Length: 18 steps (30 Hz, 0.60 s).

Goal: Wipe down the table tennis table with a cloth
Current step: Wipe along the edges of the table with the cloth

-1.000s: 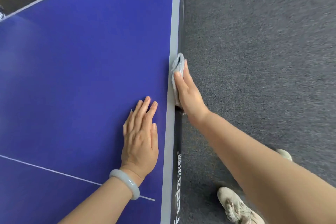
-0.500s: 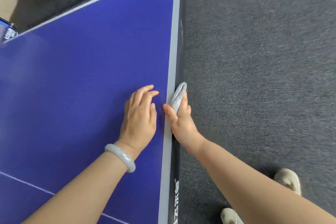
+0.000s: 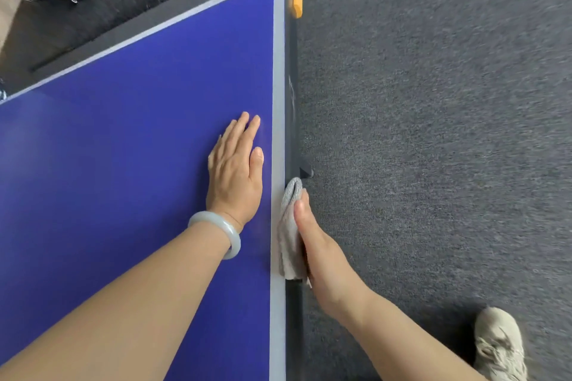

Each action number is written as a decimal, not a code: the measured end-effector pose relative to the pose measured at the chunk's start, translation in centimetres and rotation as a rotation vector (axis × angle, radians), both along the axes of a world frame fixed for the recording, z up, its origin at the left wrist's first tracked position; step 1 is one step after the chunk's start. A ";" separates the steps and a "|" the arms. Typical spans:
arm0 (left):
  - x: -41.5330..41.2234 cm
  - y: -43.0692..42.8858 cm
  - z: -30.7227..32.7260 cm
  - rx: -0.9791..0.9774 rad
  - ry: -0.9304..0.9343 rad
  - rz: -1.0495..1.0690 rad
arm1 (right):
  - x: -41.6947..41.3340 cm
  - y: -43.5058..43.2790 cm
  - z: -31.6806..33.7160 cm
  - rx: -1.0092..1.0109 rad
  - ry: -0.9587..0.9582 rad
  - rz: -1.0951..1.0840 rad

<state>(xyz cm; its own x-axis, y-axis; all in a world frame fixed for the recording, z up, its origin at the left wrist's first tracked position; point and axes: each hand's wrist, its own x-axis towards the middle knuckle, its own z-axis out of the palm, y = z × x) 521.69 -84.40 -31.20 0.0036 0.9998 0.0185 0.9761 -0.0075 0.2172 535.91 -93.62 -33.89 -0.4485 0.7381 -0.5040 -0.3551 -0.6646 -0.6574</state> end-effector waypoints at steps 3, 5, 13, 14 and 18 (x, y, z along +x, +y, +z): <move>0.1 0.0 0.1 -0.006 -0.004 0.001 | -0.6 6.1 0.2 0.078 -0.098 -0.120; 0.1 0.0 0.0 -0.005 -0.001 -0.001 | -1.3 9.7 0.6 0.218 -0.223 -0.173; 0.3 0.0 0.1 -0.030 -0.009 0.031 | -3.2 5.2 -0.9 0.380 -0.335 -0.250; 0.3 -0.1 0.1 -0.034 0.002 0.030 | -3.2 6.9 -0.7 0.360 -0.342 -0.254; 0.1 -0.2 0.0 -0.033 0.041 0.011 | -2.8 18.5 -0.1 0.350 -0.346 -0.269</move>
